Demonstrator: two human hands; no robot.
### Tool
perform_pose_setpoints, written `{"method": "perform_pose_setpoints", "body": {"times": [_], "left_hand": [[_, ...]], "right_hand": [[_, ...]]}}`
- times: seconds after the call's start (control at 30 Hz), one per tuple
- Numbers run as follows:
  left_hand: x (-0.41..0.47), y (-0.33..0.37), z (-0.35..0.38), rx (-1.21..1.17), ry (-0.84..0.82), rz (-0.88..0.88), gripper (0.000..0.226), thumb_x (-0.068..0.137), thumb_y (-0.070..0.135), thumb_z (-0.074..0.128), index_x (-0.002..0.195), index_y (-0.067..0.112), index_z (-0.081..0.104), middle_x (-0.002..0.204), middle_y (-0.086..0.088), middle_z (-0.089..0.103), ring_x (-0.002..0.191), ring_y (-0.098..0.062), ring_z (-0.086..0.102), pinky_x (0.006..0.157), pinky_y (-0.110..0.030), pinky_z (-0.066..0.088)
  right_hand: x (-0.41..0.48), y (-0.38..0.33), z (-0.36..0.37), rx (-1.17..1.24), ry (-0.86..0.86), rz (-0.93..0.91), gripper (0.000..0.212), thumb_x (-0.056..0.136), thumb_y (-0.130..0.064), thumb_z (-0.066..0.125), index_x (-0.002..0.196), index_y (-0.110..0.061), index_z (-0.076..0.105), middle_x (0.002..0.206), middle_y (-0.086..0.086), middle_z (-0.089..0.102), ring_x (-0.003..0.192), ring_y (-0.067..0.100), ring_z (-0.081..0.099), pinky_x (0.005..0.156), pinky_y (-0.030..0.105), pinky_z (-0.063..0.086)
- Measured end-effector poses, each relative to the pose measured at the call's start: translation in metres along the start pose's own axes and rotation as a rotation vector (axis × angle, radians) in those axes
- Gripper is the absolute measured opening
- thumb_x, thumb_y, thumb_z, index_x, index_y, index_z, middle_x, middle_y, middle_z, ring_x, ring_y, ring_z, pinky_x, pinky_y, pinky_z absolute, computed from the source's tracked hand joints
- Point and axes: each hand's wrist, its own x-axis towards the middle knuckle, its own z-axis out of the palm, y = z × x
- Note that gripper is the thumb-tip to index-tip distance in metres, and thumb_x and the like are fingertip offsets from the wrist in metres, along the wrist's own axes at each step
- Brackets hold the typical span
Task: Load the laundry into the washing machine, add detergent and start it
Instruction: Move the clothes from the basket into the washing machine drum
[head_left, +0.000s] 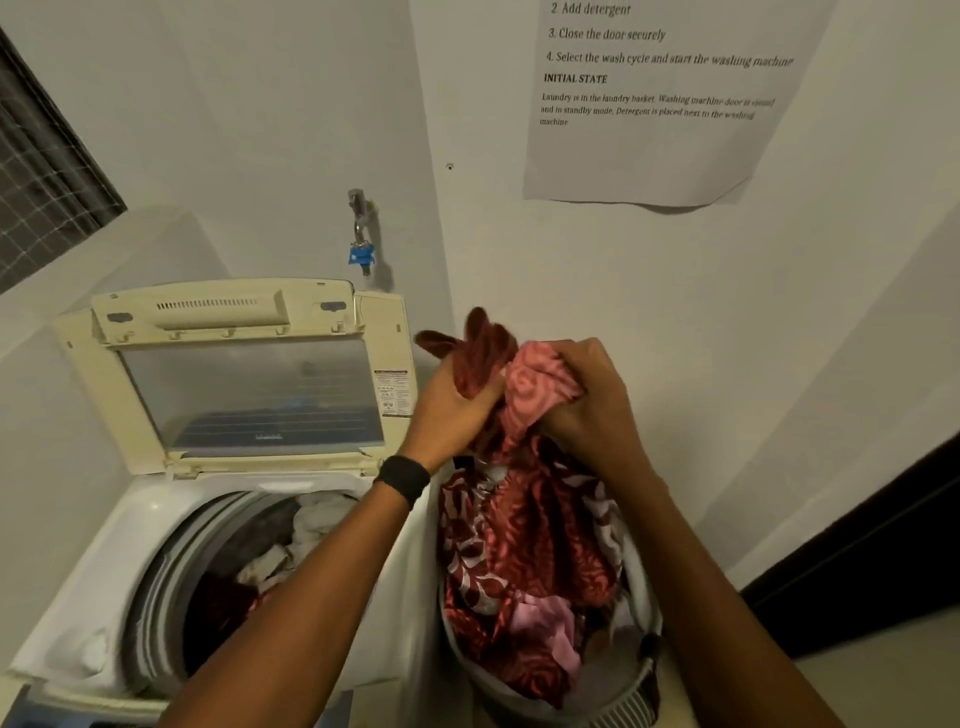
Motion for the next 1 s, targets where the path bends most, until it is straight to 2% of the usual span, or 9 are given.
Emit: {"method": "perform_pose_setpoints", "body": {"times": [0.13,0.23,0.33,0.47,0.53,0.67,0.77,0.9,1.0], "left_hand": [[-0.016,-0.005,0.004,-0.412,-0.338,-0.143,0.086,0.078,0.078,0.063,0.151,0.037,0.042,0.144,0.008,0.060,0.130,-0.011,0.059,0.105,-0.046,0.053],[-0.018,-0.011,0.009,-0.416,-0.114,-0.150,0.075,0.075,0.051,0.087,0.139,0.027,0.056,0.128,0.003,0.071,0.118,-0.015,0.069,0.105,-0.048,0.054],[-0.013,-0.015,0.007,-0.489,0.060,-0.188,0.071,0.072,0.041,0.092,0.134,0.022,0.062,0.120,0.002,0.075,0.111,-0.017,0.072,0.103,-0.049,0.055],[-0.005,-0.007,-0.007,-0.541,0.163,-0.133,0.057,0.080,0.031,0.087,0.130,0.019,0.064,0.118,0.002,0.076,0.111,-0.018,0.072,0.104,-0.048,0.054],[0.003,0.000,-0.017,-0.576,0.174,-0.092,0.058,0.080,0.029,0.087,0.132,0.016,0.064,0.119,0.000,0.076,0.112,-0.020,0.072,0.105,-0.048,0.054],[0.014,-0.001,-0.034,-0.465,0.309,-0.072,0.057,0.077,0.027,0.090,0.128,0.019,0.065,0.116,0.001,0.076,0.107,-0.017,0.073,0.100,-0.045,0.057],[0.017,-0.015,-0.048,-0.241,0.437,-0.099,0.078,0.064,0.047,0.091,0.131,0.022,0.059,0.121,0.005,0.072,0.110,-0.015,0.069,0.104,-0.044,0.054],[0.005,-0.028,-0.037,-0.026,0.351,-0.096,0.075,0.071,0.047,0.091,0.132,0.025,0.053,0.118,0.009,0.065,0.107,-0.012,0.062,0.101,-0.030,0.047],[-0.001,-0.021,-0.015,-0.108,0.223,-0.052,0.059,0.078,0.051,0.085,0.126,0.035,0.054,0.117,0.018,0.066,0.109,-0.004,0.064,0.101,-0.030,0.049]], "right_hand": [[0.006,0.009,0.018,0.037,-0.095,0.024,0.032,0.081,-0.026,0.073,0.113,-0.024,0.069,0.095,0.005,0.055,0.087,0.001,0.055,0.076,0.012,0.044],[0.002,0.011,0.025,0.050,-0.245,0.038,0.051,0.082,-0.011,0.078,0.130,-0.015,0.060,0.117,-0.001,0.061,0.106,-0.005,0.059,0.091,0.028,0.054],[-0.009,0.006,0.023,0.211,-0.460,0.065,0.109,0.080,-0.013,0.082,0.162,-0.028,0.013,0.158,-0.005,0.038,0.140,0.009,0.046,0.113,0.032,0.046],[-0.048,0.022,0.045,0.131,-0.175,0.147,0.123,0.072,-0.030,0.092,0.162,-0.030,0.008,0.159,-0.010,0.030,0.145,0.012,0.039,0.113,0.036,0.044],[-0.070,0.033,0.055,0.122,-0.218,0.313,0.116,0.072,-0.042,0.091,0.159,-0.037,0.014,0.155,-0.012,0.041,0.139,0.005,0.047,0.111,0.032,0.046],[-0.077,0.051,0.042,0.026,-0.348,0.301,0.055,0.090,-0.034,0.076,0.134,-0.048,0.047,0.128,-0.019,0.064,0.116,-0.003,0.062,0.104,0.047,0.053],[-0.052,0.022,-0.004,0.045,-0.366,0.289,0.054,0.078,-0.038,0.076,0.129,-0.034,0.058,0.120,-0.010,0.071,0.110,0.011,0.067,0.098,0.043,0.055],[-0.012,-0.031,-0.047,0.250,-0.146,0.202,0.051,0.081,-0.001,0.080,0.120,-0.020,0.054,0.102,0.004,0.077,0.093,0.024,0.074,0.080,0.035,0.060],[0.011,-0.046,-0.026,0.209,0.104,0.097,0.033,0.080,0.001,0.080,0.104,-0.015,0.063,0.099,-0.007,0.072,0.092,0.003,0.069,0.080,0.017,0.052]]}}
